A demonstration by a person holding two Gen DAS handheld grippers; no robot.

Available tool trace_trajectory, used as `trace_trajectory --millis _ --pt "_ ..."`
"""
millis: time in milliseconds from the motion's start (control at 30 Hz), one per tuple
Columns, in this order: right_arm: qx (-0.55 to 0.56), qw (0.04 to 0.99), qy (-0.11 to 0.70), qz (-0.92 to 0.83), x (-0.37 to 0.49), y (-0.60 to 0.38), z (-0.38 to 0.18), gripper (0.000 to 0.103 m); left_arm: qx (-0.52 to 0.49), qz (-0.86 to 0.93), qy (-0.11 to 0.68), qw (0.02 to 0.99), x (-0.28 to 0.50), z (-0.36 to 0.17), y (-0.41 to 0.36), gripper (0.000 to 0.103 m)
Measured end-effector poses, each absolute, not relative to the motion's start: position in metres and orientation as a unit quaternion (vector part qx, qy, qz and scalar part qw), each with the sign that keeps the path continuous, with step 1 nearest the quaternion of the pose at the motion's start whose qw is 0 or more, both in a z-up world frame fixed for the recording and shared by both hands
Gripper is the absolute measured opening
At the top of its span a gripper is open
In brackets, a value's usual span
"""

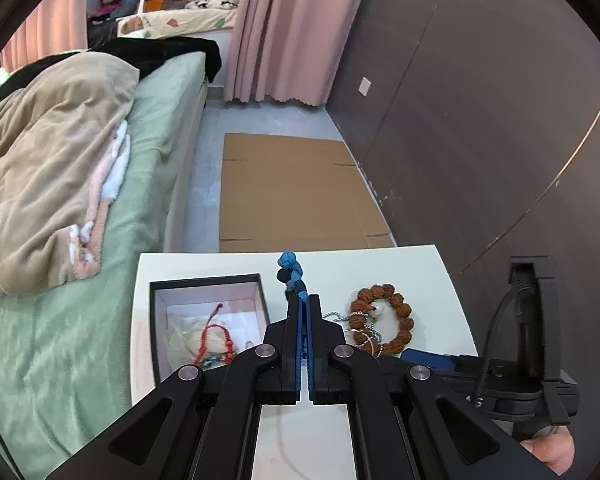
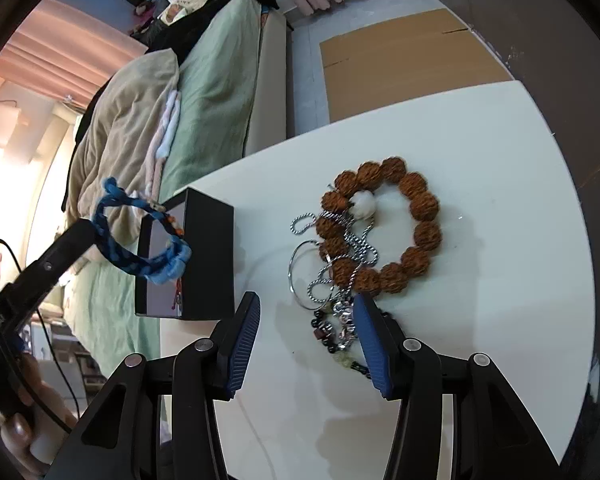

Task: Organize jewelry
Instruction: 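Carry the blue bracelet into the box and release while the right grasps a silver charm chain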

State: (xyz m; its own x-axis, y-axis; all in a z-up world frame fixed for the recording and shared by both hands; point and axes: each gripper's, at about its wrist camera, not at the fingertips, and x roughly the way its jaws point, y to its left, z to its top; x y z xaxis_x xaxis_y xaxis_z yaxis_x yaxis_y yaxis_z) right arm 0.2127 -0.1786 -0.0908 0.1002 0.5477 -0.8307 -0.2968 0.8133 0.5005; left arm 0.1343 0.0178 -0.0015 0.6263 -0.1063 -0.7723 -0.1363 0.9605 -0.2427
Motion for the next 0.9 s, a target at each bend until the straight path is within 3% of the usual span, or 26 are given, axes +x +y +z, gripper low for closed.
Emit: trace_trajectory --millis 267,467,700,767,900 --pt "0.086 0.738 0.613 0.269 0.213 -0.179 -0.099 0.050 -0.156 0.007 0.427 0.891 0.130 -0.005 0.034 0.001" --pt "0.037 0.746 0.616 0.250 0.206 -0.172 -0.104 0.039 -0.174 -0.001 0.418 0.892 0.129 -0.010 0.041 0.001" --pt "-0.025 0.772 0.597 0.216 0.200 -0.161 -0.110 0.033 -0.211 -0.012 0.408 0.888 0.122 -0.018 0.046 0.001" --pt "-0.042 0.773 0.597 0.211 0.196 -0.157 -0.113 0.021 -0.218 -0.014 0.401 0.889 0.116 -0.019 0.048 0.001" --pt "-0.052 0.782 0.586 0.207 0.189 -0.157 -0.107 0.014 -0.209 -0.012 0.396 0.894 0.106 -0.021 0.051 0.001"
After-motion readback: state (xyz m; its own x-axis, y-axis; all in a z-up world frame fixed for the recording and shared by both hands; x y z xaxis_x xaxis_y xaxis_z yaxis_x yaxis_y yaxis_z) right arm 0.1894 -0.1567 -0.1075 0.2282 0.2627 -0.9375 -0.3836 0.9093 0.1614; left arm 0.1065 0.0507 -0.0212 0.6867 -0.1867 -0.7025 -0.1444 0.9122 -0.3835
